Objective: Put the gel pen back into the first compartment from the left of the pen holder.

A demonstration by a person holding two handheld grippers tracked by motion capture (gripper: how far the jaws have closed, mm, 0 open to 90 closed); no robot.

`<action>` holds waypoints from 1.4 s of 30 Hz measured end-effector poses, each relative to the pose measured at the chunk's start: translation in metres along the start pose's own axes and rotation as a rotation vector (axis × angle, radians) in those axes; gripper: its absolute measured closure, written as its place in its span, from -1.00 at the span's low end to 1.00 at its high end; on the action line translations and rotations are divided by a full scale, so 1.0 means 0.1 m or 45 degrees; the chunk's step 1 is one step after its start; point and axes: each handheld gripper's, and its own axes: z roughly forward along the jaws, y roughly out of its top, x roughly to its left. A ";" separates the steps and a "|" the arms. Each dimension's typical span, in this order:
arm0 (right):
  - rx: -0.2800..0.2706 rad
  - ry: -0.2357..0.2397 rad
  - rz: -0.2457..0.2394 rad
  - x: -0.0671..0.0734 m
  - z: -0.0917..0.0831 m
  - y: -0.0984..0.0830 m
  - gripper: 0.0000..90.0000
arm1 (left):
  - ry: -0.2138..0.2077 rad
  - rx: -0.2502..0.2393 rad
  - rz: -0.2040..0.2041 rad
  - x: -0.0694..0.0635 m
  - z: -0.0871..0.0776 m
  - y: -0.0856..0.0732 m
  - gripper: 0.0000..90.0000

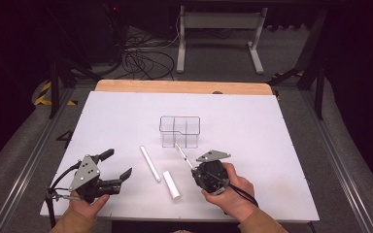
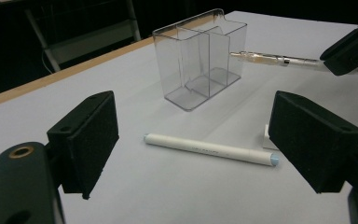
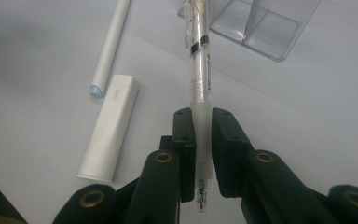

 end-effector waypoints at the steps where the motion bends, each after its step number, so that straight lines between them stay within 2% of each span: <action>1: -0.002 0.002 -0.010 0.00 -0.01 0.01 0.79 | -0.002 0.000 0.001 0.00 0.00 0.00 -0.62; 4: 0.013 -0.001 -0.058 0.00 -0.03 0.02 0.79 | -0.037 0.024 -0.034 0.02 0.00 0.01 -0.60; 6: 0.016 0.017 -0.082 0.00 -0.05 0.03 0.79 | -0.045 0.021 -0.048 0.03 0.00 0.01 -0.60; 7: 0.017 0.026 -0.088 0.01 -0.06 0.04 0.79 | -0.042 0.022 -0.043 0.03 0.00 0.01 -0.60; 16: -0.011 0.127 -0.280 -0.03 -0.13 0.11 0.79 | -0.054 0.015 -0.017 0.03 -0.01 0.02 -0.58; 24: -0.023 0.185 -0.355 -0.06 -0.18 0.18 0.79 | -0.065 0.018 -0.006 0.03 0.00 0.02 -0.55; 29: -0.030 0.196 -0.396 -0.07 -0.20 0.21 0.79 | -0.071 0.015 -0.007 0.03 0.00 0.02 -0.55; 36: 0.021 0.269 -0.446 -0.12 -0.18 0.26 0.79 | -0.093 0.025 -0.006 0.03 0.01 0.02 -0.50; 37: 0.023 0.273 -0.460 -0.12 -0.18 0.26 0.79 | -0.095 0.026 -0.007 0.03 0.01 0.02 -0.49; 39: 0.052 0.323 -0.501 -0.15 -0.17 0.29 0.79 | -0.103 0.026 -0.009 0.03 0.01 0.02 -0.47; 42: 0.044 0.347 -0.552 -0.17 -0.16 0.31 0.79 | -0.112 0.026 -0.015 0.03 0.01 0.02 -0.46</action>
